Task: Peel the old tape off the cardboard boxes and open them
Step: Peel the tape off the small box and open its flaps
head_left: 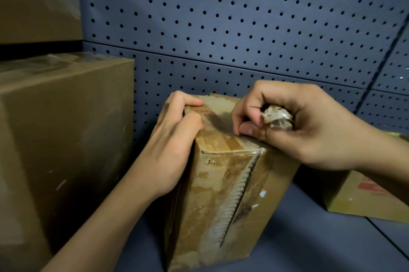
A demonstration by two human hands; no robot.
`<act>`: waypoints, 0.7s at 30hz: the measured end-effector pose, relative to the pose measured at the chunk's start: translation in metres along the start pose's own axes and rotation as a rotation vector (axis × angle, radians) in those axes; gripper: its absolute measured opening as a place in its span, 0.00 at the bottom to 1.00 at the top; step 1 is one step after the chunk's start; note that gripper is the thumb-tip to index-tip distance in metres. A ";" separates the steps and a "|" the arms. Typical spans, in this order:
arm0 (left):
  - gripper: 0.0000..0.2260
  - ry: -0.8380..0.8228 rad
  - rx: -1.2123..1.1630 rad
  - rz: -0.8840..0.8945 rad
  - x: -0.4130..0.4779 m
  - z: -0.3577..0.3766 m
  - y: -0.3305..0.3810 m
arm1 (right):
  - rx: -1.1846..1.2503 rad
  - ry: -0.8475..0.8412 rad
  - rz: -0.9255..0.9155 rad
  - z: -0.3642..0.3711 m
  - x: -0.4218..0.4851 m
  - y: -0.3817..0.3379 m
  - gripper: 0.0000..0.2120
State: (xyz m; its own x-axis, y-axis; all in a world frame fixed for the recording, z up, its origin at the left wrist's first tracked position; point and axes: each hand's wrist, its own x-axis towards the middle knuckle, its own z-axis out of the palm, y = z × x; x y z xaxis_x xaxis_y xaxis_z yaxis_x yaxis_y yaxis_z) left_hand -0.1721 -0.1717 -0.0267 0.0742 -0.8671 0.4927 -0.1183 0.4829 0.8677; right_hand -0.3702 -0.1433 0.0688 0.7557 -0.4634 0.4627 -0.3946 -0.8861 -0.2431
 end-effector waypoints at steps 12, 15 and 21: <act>0.13 -0.006 -0.055 0.012 0.007 0.001 -0.008 | -0.059 -0.073 -0.018 -0.004 0.006 -0.005 0.08; 0.11 -0.015 -0.070 0.042 0.007 0.000 -0.009 | -0.086 -0.090 -0.001 -0.001 0.013 -0.006 0.09; 0.12 -0.019 -0.034 0.033 0.009 -0.002 -0.012 | 0.026 -0.122 0.027 -0.003 0.005 -0.007 0.17</act>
State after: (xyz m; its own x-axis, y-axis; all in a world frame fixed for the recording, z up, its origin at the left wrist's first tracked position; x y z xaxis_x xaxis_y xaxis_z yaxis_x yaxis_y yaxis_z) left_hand -0.1677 -0.1855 -0.0325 0.0521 -0.8528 0.5197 -0.0864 0.5146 0.8531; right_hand -0.3651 -0.1400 0.0756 0.8035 -0.4824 0.3488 -0.4035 -0.8721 -0.2766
